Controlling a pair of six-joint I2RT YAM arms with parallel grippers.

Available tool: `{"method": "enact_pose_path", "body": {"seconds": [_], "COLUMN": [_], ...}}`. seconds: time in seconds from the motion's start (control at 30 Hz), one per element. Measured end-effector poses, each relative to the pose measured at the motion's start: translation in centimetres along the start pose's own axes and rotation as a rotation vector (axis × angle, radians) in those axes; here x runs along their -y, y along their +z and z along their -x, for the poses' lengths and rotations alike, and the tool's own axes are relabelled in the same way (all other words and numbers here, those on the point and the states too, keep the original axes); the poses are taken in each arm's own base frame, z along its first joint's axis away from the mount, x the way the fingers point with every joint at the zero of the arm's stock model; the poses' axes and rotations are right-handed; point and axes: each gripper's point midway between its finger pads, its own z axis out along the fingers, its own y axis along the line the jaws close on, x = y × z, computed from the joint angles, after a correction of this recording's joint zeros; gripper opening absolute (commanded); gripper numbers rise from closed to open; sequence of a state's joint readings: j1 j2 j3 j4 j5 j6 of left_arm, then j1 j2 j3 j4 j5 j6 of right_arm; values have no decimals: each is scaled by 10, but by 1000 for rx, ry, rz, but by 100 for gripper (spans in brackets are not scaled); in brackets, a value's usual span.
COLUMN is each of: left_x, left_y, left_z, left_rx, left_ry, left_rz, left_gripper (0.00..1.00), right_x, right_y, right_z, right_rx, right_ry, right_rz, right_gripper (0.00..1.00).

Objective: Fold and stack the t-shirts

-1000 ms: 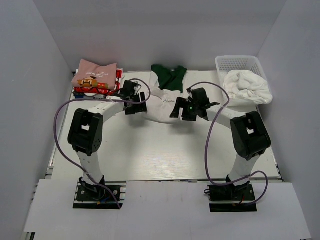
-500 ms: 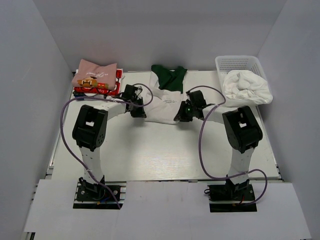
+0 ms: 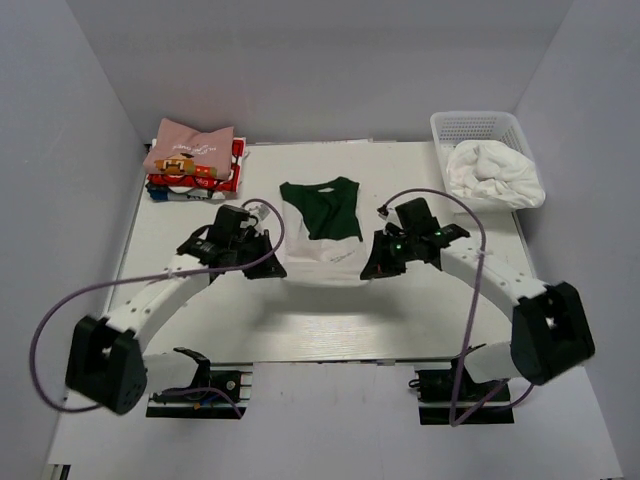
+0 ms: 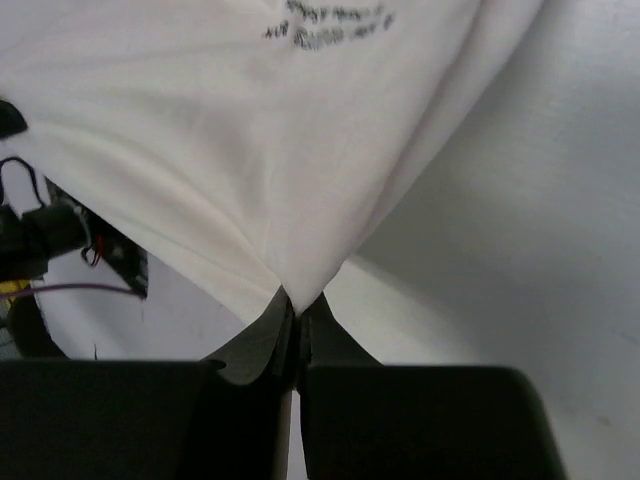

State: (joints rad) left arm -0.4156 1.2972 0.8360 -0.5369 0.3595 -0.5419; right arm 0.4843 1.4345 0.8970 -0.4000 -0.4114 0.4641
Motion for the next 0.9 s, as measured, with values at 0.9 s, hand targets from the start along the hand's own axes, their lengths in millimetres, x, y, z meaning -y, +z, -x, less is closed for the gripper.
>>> {"method": "enact_pose_path", "body": {"seconds": [0.9], "left_x": [27], "left_y": [-9], "left_z": [187], "left_rx": [383], "left_ry": [-23], "left_rz": [172], "left_gripper": [0], "right_x": [-34], "right_y": [-38], "right_z": [150], "right_rx": [96], "right_ry": [2], "right_rz": [9], "right_gripper": [0]}}
